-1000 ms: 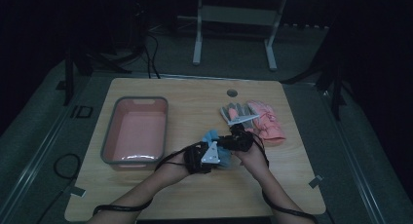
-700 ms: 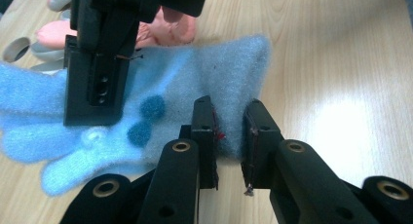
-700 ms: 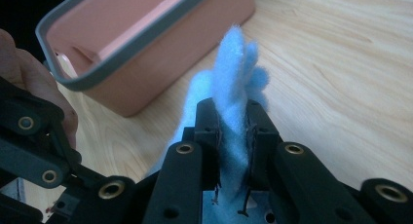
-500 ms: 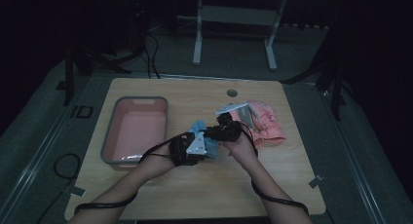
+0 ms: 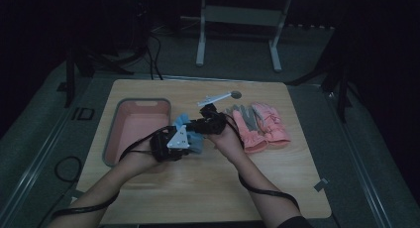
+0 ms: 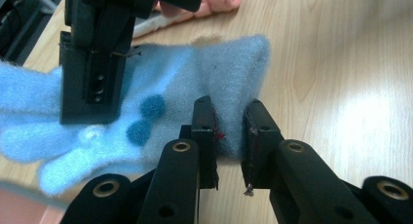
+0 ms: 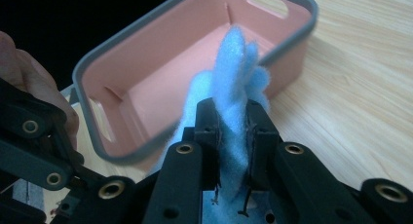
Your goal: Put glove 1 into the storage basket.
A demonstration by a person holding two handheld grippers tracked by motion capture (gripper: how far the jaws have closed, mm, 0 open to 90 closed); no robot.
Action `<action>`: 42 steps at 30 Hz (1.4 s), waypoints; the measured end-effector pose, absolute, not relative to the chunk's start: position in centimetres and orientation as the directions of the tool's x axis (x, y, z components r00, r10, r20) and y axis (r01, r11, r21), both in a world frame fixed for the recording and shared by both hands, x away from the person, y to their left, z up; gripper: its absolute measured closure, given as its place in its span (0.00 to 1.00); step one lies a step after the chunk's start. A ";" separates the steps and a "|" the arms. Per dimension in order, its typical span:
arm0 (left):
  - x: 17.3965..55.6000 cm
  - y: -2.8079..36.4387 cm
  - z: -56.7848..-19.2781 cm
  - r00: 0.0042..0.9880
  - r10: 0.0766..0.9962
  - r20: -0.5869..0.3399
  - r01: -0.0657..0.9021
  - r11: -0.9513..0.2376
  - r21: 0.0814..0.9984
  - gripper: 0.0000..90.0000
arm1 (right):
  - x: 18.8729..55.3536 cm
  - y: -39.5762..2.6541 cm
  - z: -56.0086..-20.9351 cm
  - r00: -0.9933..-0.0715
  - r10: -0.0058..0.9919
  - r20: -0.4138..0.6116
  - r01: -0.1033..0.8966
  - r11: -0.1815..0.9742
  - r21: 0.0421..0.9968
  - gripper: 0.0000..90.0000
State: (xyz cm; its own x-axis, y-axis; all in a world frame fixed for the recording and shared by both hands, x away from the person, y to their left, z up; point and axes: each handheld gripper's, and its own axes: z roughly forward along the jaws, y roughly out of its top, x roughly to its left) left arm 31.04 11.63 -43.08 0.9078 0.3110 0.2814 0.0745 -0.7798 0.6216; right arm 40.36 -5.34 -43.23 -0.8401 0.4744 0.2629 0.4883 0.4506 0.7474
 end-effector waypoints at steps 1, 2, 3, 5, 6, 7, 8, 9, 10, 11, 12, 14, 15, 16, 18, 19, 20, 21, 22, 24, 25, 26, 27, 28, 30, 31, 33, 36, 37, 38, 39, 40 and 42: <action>31.0 12.0 -43.0 0.907 0.313 0.281 0.077 -0.780 0.621 0.87 | 40.4 -4.9 -43.1 -0.844 0.469 0.260 0.483 0.453 0.749 0.88; 31.0 12.4 -42.9 0.905 0.317 0.284 0.079 -0.782 0.619 0.87 | 40.5 -4.5 -43.0 -0.847 0.464 0.260 0.481 0.457 0.748 0.88; 31.0 12.8 -42.8 0.903 0.321 0.284 0.084 -0.782 0.617 0.87 | 40.6 -4.0 -43.0 -0.848 0.460 0.263 0.480 0.458 0.748 0.88; 30.9 13.5 -42.6 0.900 0.327 0.288 0.087 -0.783 0.615 0.88 | 40.7 -3.2 -42.8 -0.852 0.451 0.266 0.478 0.461 0.748 0.88; 30.9 13.9 -42.5 0.899 0.330 0.287 0.092 -0.785 0.613 0.87 | 40.8 -2.7 -42.8 -0.853 0.447 0.268 0.477 0.461 0.748 0.88; 30.9 14.3 -42.5 0.898 0.332 0.290 0.093 -0.786 0.612 0.87 | 40.9 -2.3 -42.8 -0.855 0.443 0.271 0.476 0.462 0.748 0.88; 30.9 14.7 -42.4 0.897 0.333 0.291 0.094 -0.786 0.611 0.87 | 40.9 -1.9 -42.8 -0.857 0.438 0.271 0.473 0.462 0.750 0.88; 30.9 15.1 -42.4 0.897 0.331 0.292 0.095 -0.791 0.605 0.87 | 41.0 -1.5 -42.7 -0.858 0.435 0.273 0.473 0.463 0.750 0.88; 30.8 15.4 -42.3 0.896 0.332 0.296 0.096 -0.794 0.600 0.87 | 40.9 -1.1 -42.6 -0.860 0.432 0.270 0.470 0.468 0.748 0.88; 30.8 15.9 -42.3 0.895 0.332 0.297 0.099 -0.798 0.594 0.87 | 40.9 -0.6 -42.6 -0.863 0.430 0.265 0.465 0.471 0.749 0.88; 30.8 16.1 -42.2 0.894 0.334 0.300 0.101 -0.801 0.590 0.87 | 41.0 -0.1 -42.5 -0.866 0.425 0.263 0.461 0.476 0.749 0.88; 30.8 16.8 -42.2 0.890 0.337 0.306 0.103 -0.804 0.586 0.87 | 41.0 0.6 -42.5 -0.869 0.423 0.256 0.454 0.479 0.751 0.88; 30.8 17.1 -42.2 0.889 0.342 0.306 0.107 -0.802 0.587 0.87 | 41.0 1.0 -42.4 -0.869 0.421 0.258 0.455 0.478 0.751 0.88; 30.8 17.6 -42.2 0.888 0.344 0.305 0.109 -0.802 0.587 0.87 | 41.1 1.4 -42.4 -0.870 0.420 0.258 0.453 0.477 0.753 0.88; 30.9 18.3 -42.3 0.887 0.351 0.301 0.116 -0.799 0.590 0.87 | 41.1 2.2 -42.4 -0.872 0.415 0.260 0.452 0.475 0.755 0.88; 30.9 18.7 -42.4 0.889 0.351 0.295 0.119 -0.798 0.590 0.87 | 41.1 2.6 -42.4 -0.874 0.412 0.259 0.449 0.475 0.757 0.88; 30.9 19.1 -42.5 0.888 0.354 0.294 0.123 -0.798 0.590 0.87 | 41.1 3.1 -42.4 -0.877 0.405 0.260 0.446 0.482 0.754 0.88; 31.0 19.5 -42.5 0.887 0.359 0.292 0.129 -0.798 0.588 0.87 | 41.1 3.5 -42.4 -0.881 0.400 0.252 0.438 0.489 0.754 0.88; 31.0 19.5 -42.5 0.887 0.359 0.292 0.129 -0.798 0.588 0.87 | 41.1 3.5 -42.4 -0.881 0.400 0.252 0.438 0.489 0.754 0.88; 31.1 20.8 -42.8 0.884 0.375 0.279 0.145 -0.787 0.599 0.87 | 41.4 4.9 -42.6 -0.882 0.391 0.261 0.440 0.488 0.754 0.88; 31.1 21.2 -42.9 0.883 0.377 0.279 0.145 -0.785 0.602 0.87 | 41.4 5.3 -42.7 -0.883 0.389 0.264 0.441 0.489 0.753 0.88; 31.1 21.5 -43.1 0.884 0.377 0.276 0.144 -0.782 0.606 0.87 | 41.5 5.6 -42.9 -0.882 0.388 0.267 0.442 0.485 0.755 0.88; 31.1 21.8 -43.3 0.885 0.371 0.280 0.135 -0.782 0.609 0.87 | 41.6 5.9 -43.2 -0.881 0.390 0.269 0.444 0.484 0.754 0.88; 31.2 22.1 -43.6 0.886 0.363 0.287 0.125 -0.785 0.606 0.87 | 41.7 6.1 -43.5 -0.878 0.392 0.275 0.452 0.485 0.749 0.88; 31.4 22.5 -44.2 0.891 0.360 0.275 0.131 -0.786 0.605 0.87 | 41.9 6.4 -44.1 -0.871 0.398 0.288 0.466 0.484 0.741 0.88; 31.6 22.5 -44.5 0.892 0.360 0.272 0.135 -0.788 0.601 0.87 | 42.0 6.5 -44.5 -0.870 0.399 0.288 0.468 0.488 0.737 0.88; 31.9 22.5 -45.2 0.896 0.359 0.261 0.147 -0.795 0.588 0.87 | 42.2 6.8 -45.1 -0.866 0.407 0.289 0.476 0.497 0.725 0.88; 32.7 22.3 -46.1 0.903 0.358 0.237 0.171 -0.806 0.567 0.87 | 42.6 7.1 -46.1 -0.860 0.419 0.292 0.489 0.511 0.707 0.88; 33.0 22.2 -46.4 0.908 0.352 0.228 0.173 -0.809 0.562 0.87 | 42.8 7.2 -46.4 -0.857 0.425 0.291 0.493 0.516 0.700 0.88; 33.2 22.2 -46.6 0.909 0.352 0.221 0.180 -0.814 0.553 0.87 | 42.9 7.2 -46.7 -0.854 0.428 0.296 0.501 0.519 0.693 0.88; 33.5 22.1 -46.8 0.912 0.348 0.218 0.182 -0.819 0.543 0.87 | 43.1 7.3 -46.9 -0.850 0.434 0.298 0.507 0.521 0.687 0.88; 33.5 22.1 -46.8 0.912 0.348 0.218 0.182 -0.819 0.543 0.87 | 43.1 7.3 -46.9 -0.850 0.434 0.298 0.507 0.521 0.687 0.88; 34.0 22.1 -47.2 0.919 0.342 0.198 0.192 -0.824 0.533 0.87 | 43.3 7.6 -47.5 -0.845 0.446 0.294 0.515 0.534 0.671 0.88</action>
State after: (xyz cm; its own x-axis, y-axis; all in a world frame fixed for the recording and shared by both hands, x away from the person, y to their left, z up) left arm 33.98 22.10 -47.18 0.9187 0.3420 0.1976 0.1923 -0.8243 0.5326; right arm 43.35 7.57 -47.52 -0.8453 0.4462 0.2939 0.5150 0.5336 0.6709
